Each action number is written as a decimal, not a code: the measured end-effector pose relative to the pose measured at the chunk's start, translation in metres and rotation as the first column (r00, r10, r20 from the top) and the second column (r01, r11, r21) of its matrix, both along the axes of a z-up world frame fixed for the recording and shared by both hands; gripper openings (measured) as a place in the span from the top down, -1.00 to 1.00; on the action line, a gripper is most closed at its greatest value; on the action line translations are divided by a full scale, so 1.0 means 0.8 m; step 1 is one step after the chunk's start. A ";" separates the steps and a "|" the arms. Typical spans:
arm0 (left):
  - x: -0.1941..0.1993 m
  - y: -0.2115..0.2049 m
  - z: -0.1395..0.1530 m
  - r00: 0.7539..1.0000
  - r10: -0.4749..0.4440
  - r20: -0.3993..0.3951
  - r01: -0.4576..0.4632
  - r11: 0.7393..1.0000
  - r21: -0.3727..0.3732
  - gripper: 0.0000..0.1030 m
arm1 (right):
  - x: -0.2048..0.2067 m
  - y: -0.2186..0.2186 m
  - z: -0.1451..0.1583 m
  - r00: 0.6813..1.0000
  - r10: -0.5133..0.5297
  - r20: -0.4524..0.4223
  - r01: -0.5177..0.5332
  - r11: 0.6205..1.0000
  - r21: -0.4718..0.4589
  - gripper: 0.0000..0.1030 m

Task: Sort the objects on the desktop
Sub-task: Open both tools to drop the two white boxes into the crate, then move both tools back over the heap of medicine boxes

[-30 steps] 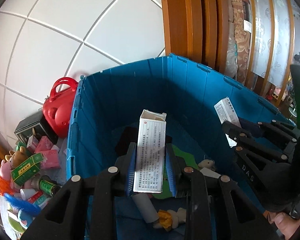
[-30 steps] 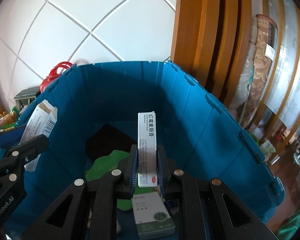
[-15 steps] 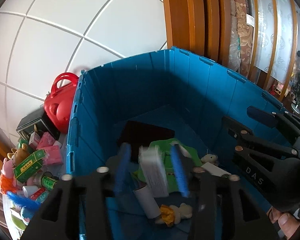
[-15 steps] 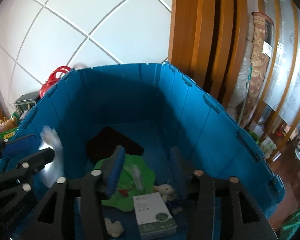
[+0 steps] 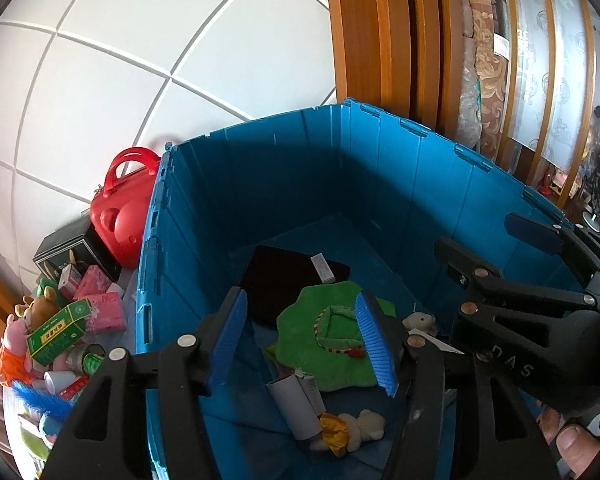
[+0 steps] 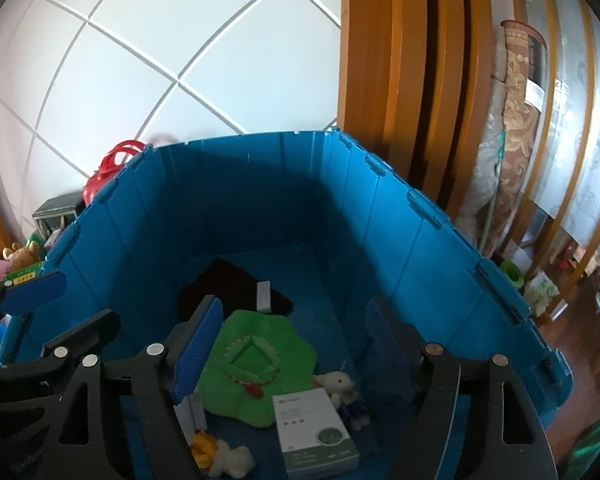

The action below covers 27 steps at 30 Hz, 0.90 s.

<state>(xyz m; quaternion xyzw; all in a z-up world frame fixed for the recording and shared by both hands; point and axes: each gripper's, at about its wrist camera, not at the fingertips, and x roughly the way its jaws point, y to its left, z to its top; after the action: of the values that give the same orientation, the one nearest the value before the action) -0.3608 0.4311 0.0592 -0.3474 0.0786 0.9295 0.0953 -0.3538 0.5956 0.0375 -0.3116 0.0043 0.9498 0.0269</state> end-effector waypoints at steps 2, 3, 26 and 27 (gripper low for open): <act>-0.001 -0.002 0.000 1.000 0.001 0.002 -0.001 1.000 0.008 -0.09 | 0.000 0.001 0.001 1.000 -0.009 -0.002 0.009 1.000 -0.005 -0.55; 0.000 -0.003 0.000 1.000 0.000 0.001 0.000 1.000 0.014 -0.09 | 0.000 0.002 0.001 1.000 -0.012 -0.002 0.012 1.000 -0.007 -0.59; 0.129 -0.234 0.004 0.971 0.175 -0.163 -0.138 0.966 0.219 -0.09 | 0.137 -0.135 0.089 0.888 0.161 -0.430 -0.235 0.964 -0.124 -1.00; 0.133 -0.251 -0.001 0.967 0.199 -0.159 -0.163 0.963 0.213 -0.09 | 0.138 -0.149 0.091 0.882 0.189 -0.432 -0.268 0.955 -0.129 -1.00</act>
<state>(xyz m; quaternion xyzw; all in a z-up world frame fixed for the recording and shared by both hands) -0.2541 0.2304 0.0584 -0.2571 -0.0383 0.9650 0.0361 -0.2430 0.4766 0.1100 -0.1021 0.0611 0.9861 -0.1164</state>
